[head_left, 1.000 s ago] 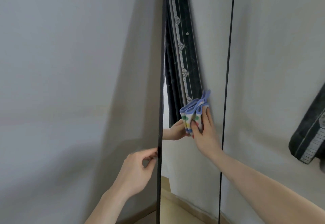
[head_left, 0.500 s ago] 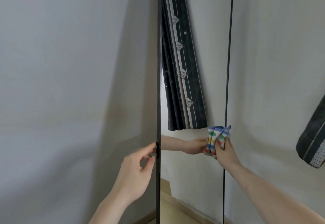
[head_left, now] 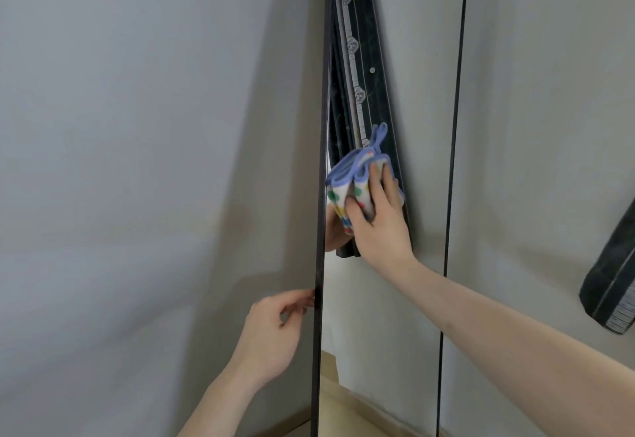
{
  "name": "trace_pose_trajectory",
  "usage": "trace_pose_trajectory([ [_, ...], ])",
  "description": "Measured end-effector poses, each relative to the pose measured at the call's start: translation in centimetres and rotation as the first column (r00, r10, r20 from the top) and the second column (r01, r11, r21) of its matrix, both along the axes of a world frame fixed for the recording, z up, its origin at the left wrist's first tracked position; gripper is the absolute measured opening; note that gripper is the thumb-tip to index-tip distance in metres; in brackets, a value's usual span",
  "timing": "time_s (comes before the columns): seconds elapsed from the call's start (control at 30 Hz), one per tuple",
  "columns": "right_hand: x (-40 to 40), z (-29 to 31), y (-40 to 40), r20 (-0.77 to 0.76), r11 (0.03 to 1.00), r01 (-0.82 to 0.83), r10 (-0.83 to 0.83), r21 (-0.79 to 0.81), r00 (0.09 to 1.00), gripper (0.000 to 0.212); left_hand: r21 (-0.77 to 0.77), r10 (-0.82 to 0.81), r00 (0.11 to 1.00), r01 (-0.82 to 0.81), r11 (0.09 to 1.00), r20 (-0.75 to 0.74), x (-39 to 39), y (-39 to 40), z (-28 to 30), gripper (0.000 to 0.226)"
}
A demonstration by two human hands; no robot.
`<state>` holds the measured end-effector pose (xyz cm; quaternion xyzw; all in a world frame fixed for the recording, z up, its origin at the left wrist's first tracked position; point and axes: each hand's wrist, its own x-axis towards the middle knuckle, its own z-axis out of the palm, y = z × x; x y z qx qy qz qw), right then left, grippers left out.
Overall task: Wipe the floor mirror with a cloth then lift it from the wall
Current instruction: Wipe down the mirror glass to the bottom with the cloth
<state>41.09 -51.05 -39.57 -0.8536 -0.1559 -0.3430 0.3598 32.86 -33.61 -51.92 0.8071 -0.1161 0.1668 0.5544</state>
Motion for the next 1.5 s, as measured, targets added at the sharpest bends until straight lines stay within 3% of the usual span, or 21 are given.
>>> trace_pose_trajectory([
  [0.17,-1.8,0.7,2.8,0.023,0.998,-0.054,0.055,-0.018,0.998,0.074,-0.004,0.017,0.999,-0.017,1.000,-0.042,-0.1,0.0,-0.5,0.064],
  [0.47,-5.3,-7.9,1.3,0.000,0.985,-0.045,0.046,-0.169,0.999,0.088,0.134,0.013,0.965,0.023,0.991,-0.262,0.3,2.0,-3.2,0.061],
  [0.8,-3.6,-0.9,3.5,0.093,0.996,0.001,0.007,-0.090,0.996,0.088,0.051,0.159,0.969,-0.152,0.987,-0.189,0.4,3.0,-3.2,0.059],
  [1.17,-5.9,-12.2,0.8,0.008,0.977,-0.041,0.044,-0.210,0.999,0.094,0.065,0.200,0.956,-0.190,0.980,-0.217,0.1,3.8,-3.3,0.059],
  [1.37,-5.3,-8.0,1.3,0.005,0.985,-0.046,0.047,-0.164,0.999,0.093,0.056,0.211,0.961,-0.204,0.977,-0.181,0.4,3.7,-3.2,0.058],
  [1.5,-4.1,-3.9,2.0,0.090,0.994,-0.019,0.028,-0.106,0.996,0.074,0.081,0.195,0.967,-0.184,0.980,-0.162,0.4,3.3,-3.1,0.057],
])
